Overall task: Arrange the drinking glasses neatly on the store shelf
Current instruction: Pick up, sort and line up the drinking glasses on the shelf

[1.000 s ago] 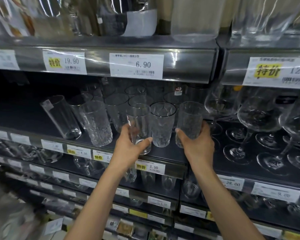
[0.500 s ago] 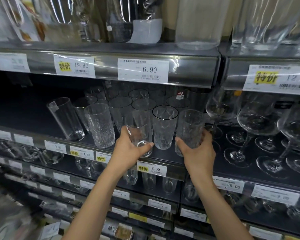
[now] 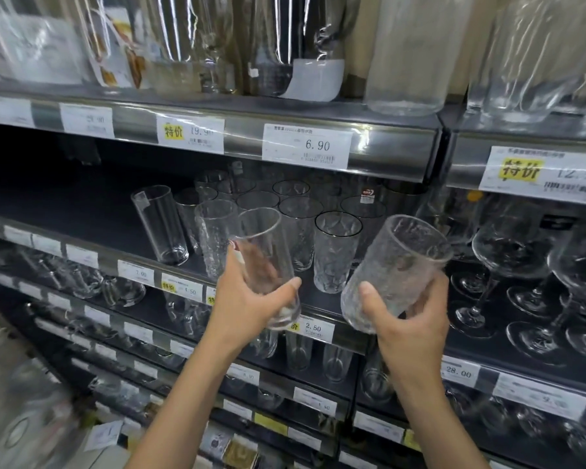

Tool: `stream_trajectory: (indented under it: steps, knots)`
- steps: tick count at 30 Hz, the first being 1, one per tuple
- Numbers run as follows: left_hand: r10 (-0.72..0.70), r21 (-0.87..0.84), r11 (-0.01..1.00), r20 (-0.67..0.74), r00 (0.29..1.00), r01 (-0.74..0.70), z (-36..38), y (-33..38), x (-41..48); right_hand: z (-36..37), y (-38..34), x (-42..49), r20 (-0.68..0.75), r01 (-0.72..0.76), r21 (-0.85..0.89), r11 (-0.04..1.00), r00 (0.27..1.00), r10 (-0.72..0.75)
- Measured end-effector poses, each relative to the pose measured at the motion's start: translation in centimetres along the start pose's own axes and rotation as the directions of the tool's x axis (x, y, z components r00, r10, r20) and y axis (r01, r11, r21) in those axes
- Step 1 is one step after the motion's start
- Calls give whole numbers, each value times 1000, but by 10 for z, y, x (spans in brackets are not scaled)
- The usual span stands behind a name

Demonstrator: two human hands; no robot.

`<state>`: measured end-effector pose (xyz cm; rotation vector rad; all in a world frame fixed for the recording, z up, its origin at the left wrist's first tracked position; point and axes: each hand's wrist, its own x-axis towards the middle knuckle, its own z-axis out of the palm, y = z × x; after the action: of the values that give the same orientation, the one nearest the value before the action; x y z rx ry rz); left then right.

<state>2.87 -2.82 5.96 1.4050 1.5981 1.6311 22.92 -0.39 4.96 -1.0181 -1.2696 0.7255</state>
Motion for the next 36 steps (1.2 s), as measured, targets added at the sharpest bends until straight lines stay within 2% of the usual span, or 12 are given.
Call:
stream_trajectory:
  steps: [3, 6, 9, 13, 16, 20, 25, 28, 31, 36]
  knots:
    - [-9, -141, 990, -30, 1000, 5, -16, -5, -26, 7, -6, -10, 140, -108, 226, 968, 987, 77]
    - [-91, -278, 958, -43, 995, 76, -38, -11, -54, 23, 3, -23, 353, -340, 391, 855, 913, 202]
    - [-194, -398, 904, -61, 979, 155, -62, -16, -82, 45, 14, -42, 530, -519, 393, 759, 802, 275]
    - [-267, -375, 911, -228, 936, 169, -99, -16, -118, 81, 17, -75, 681, -660, 297, 690, 653, 332]
    - [-270, -341, 930, -370, 889, 140, -132, -14, -143, 114, 8, -102, 778, -670, 250, 699, 568, 266]
    - [-293, -313, 941, -576, 763, 126, -174, -9, -169, 159, -9, -138, 854, -700, 206, 684, 470, 223]
    - [-273, -243, 960, -714, 645, 138, -232, -12, -192, 212, -30, -176, 927, -725, 168, 668, 347, 145]
    - [-266, -222, 964, -743, 614, 149, -270, -17, -198, 248, -42, -196, 945, -730, 150, 667, 304, 120]
    - [-255, -211, 967, -761, 597, 143, -309, -25, -195, 287, -58, -212, 953, -725, 160, 670, 290, 86]
    - [-246, -212, 968, -734, 633, 131, -375, -40, -173, 349, -74, -231, 951, -701, 175, 691, 303, 66]
